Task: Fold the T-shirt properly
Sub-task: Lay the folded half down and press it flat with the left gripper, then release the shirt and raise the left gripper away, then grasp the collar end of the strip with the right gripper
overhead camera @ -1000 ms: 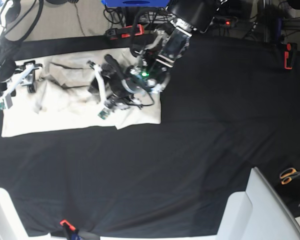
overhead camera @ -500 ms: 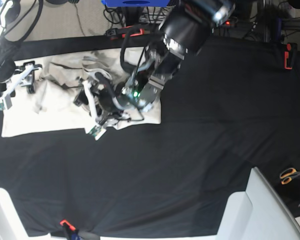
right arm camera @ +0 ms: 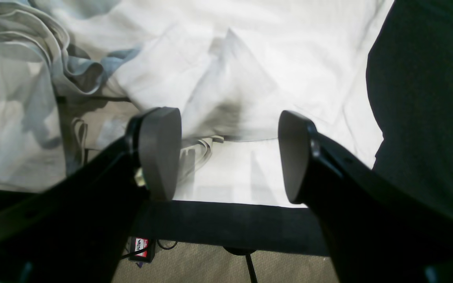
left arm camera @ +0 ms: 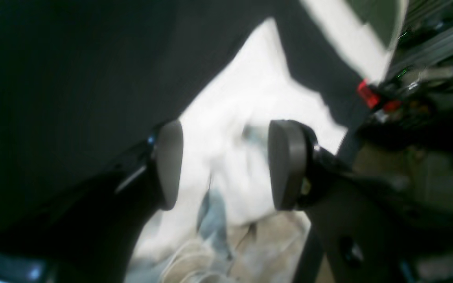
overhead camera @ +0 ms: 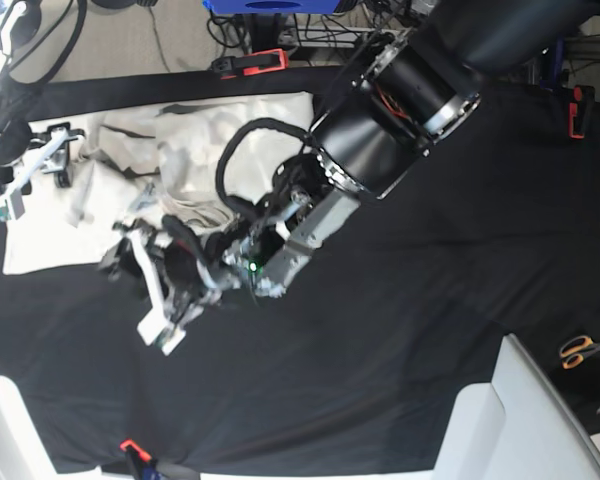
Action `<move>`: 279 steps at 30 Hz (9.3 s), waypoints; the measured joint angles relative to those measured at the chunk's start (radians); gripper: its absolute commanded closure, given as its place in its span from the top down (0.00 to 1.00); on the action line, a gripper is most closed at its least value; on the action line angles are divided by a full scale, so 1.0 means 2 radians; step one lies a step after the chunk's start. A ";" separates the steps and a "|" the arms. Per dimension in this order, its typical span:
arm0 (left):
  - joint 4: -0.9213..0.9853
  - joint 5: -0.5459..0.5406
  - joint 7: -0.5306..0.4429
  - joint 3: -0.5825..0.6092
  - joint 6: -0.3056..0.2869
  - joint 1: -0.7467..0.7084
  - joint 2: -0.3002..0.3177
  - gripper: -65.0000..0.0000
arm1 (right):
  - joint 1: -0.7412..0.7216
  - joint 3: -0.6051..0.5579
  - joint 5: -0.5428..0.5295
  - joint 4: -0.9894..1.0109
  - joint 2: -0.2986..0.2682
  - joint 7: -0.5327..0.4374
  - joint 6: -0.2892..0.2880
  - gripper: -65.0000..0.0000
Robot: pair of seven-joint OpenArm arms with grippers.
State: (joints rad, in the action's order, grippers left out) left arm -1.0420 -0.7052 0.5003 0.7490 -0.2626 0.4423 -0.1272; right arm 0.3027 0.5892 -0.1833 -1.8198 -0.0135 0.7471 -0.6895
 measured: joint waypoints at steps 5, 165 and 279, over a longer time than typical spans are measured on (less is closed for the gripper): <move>-0.119 -0.004 0.041 0.001 0.107 -0.054 0.063 0.00 | 0.000 0.000 0.000 0.000 0.000 0.000 0.000 0.55; -0.225 0.000 0.134 -0.087 0.227 -0.150 0.228 0.00 | -0.107 0.060 -0.032 0.044 -0.006 0.063 0.000 0.55; -0.274 -0.002 0.038 -0.405 0.076 -0.412 0.247 0.00 | -0.240 -0.010 -0.315 0.648 -0.233 0.090 -0.013 0.79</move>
State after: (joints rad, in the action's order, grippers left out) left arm -1.5898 -0.7086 0.5766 -0.0616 -0.1097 -0.3824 0.3668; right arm -0.1764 0.5686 -0.8124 -0.5243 -0.4805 0.9276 -0.7155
